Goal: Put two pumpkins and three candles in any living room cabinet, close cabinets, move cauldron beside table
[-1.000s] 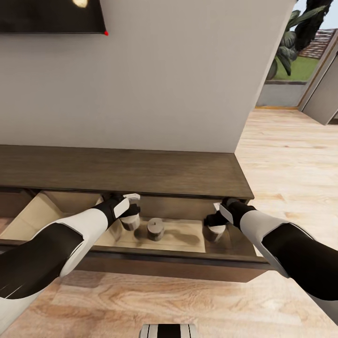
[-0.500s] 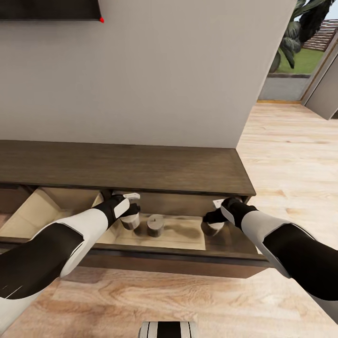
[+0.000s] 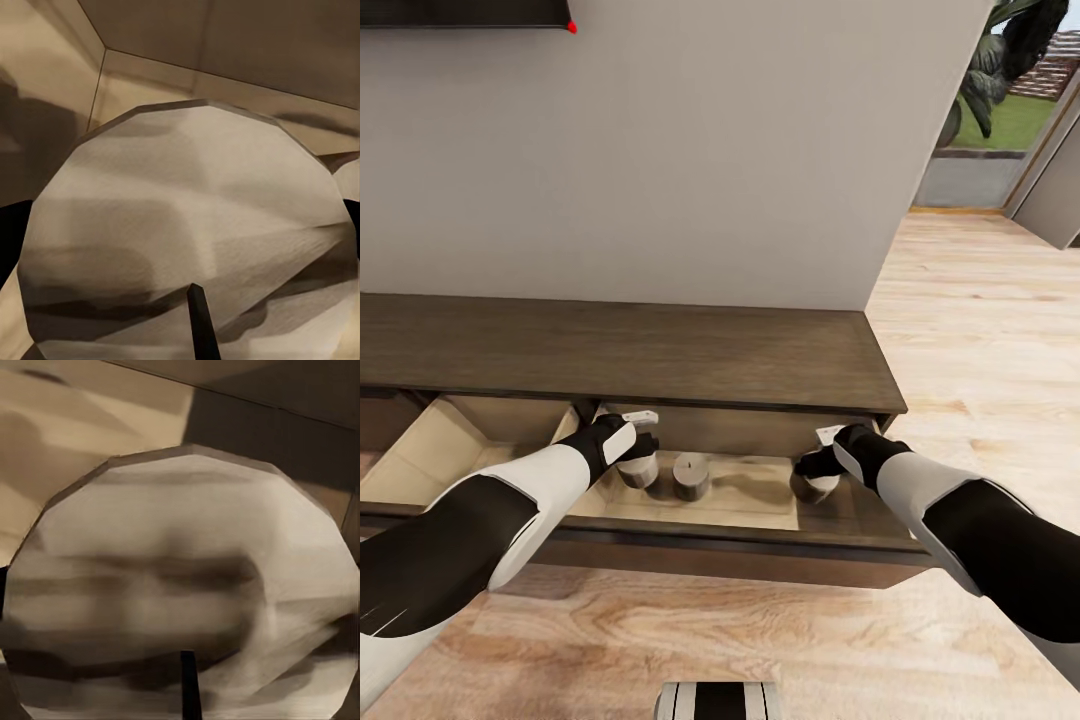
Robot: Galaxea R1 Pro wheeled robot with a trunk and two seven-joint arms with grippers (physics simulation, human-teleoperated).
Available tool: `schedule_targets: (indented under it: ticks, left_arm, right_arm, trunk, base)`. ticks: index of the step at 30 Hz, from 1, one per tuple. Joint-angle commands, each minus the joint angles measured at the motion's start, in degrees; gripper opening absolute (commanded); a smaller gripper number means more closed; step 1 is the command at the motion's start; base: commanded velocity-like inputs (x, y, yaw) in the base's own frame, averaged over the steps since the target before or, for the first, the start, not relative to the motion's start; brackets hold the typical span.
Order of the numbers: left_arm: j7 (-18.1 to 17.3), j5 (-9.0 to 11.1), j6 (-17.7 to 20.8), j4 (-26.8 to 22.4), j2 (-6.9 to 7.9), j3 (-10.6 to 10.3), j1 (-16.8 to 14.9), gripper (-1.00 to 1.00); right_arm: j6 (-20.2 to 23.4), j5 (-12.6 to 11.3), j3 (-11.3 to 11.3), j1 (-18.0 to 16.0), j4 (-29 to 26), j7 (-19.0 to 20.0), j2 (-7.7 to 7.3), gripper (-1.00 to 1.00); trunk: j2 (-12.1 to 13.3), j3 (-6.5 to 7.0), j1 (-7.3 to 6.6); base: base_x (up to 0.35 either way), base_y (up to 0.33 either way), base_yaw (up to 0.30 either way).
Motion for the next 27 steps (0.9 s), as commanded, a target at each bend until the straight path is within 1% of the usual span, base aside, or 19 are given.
schedule_targets:
  ticks: [1, 5, 18, 19, 27]
  left_arm:
    - [0.22, 0.57, 0.21, -0.05, -0.01, -0.48, -0.03, -1.0]
    - [0.16, 0.63, 0.25, -0.04, -0.01, -0.48, -0.03, -1.0]
    - [0.07, 0.68, 0.28, 0.0, -0.01, -0.49, -0.04, -1.0]
    - [0.06, 0.68, 0.29, 0.0, -0.01, -0.49, -0.03, 1.0]
    - [0.26, 0.68, 0.64, 0.0, -0.01, -0.44, -0.03, 1.0]
  right_arm:
    - [-0.15, -0.37, 0.49, 0.0, 0.17, 0.3, -0.13, 1.0]
    - [-0.25, -0.38, 0.49, 0.05, 0.17, 0.31, -0.33, 1.0]
    - [0.25, -0.38, 0.49, 0.05, 0.17, 1.07, -0.28, 1.0]
    - [0.27, -0.38, 0.49, 0.05, 0.17, 1.05, -0.27, 1.0]
    - [0.35, -0.38, 0.49, 0.05, 0.17, 0.99, -0.26, 1.0]
  trunk:
    - [-0.02, -0.04, -0.01]
    - [-0.02, -0.04, -0.01]
    - [-0.02, -0.04, -0.01]
    - [-0.02, -0.04, -0.01]
    - [-0.02, -0.04, -0.01]
  base:
    - [0.0, 0.0, 0.0]
    - [0.0, 0.0, 0.0]
    - [0.0, 0.0, 0.0]
    - [0.0, 0.0, 0.0]
    - [0.0, 0.0, 0.0]
